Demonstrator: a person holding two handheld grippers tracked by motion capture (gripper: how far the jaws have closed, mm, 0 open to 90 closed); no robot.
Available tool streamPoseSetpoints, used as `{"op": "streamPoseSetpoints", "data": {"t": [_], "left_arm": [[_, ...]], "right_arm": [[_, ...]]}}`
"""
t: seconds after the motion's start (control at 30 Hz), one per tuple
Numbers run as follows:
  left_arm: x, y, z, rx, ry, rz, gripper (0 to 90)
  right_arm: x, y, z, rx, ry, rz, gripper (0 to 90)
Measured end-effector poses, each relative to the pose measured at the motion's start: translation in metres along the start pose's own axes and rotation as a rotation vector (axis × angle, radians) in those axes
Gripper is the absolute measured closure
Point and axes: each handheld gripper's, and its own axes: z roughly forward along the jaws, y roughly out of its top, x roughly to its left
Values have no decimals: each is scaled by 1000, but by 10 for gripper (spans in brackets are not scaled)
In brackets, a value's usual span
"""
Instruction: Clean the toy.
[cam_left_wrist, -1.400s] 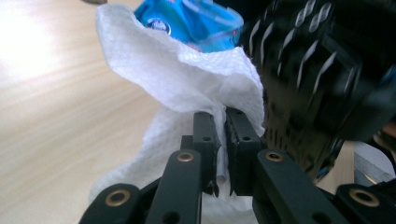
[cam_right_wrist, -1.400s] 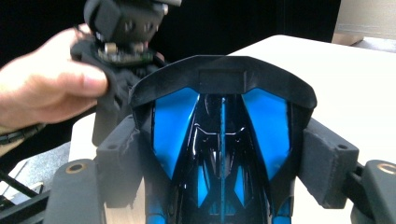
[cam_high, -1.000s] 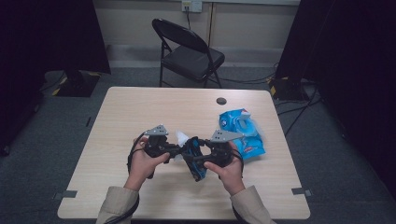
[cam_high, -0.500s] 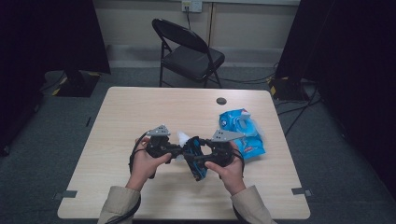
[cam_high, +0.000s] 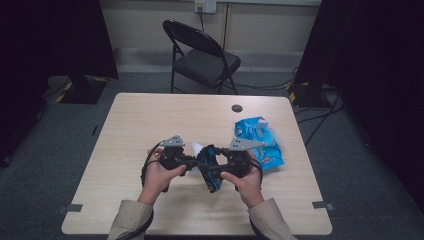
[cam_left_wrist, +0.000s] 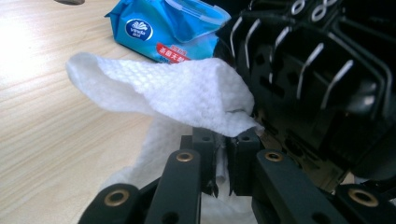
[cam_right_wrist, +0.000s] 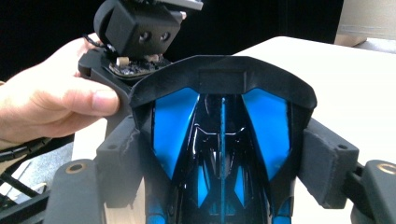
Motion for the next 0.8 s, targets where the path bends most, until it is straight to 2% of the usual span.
{"op": "streamPoseSetpoints", "data": {"t": [0.17, 0.8], "left_arm": [[-1, -2, 4, 13, 4, 2, 838], [-9, -19, 27, 73, -42, 2, 839]], "right_arm": [[0, 2, -1, -7, 4, 0, 259], [-6, 5, -8, -32, -7, 24, 259]]}}
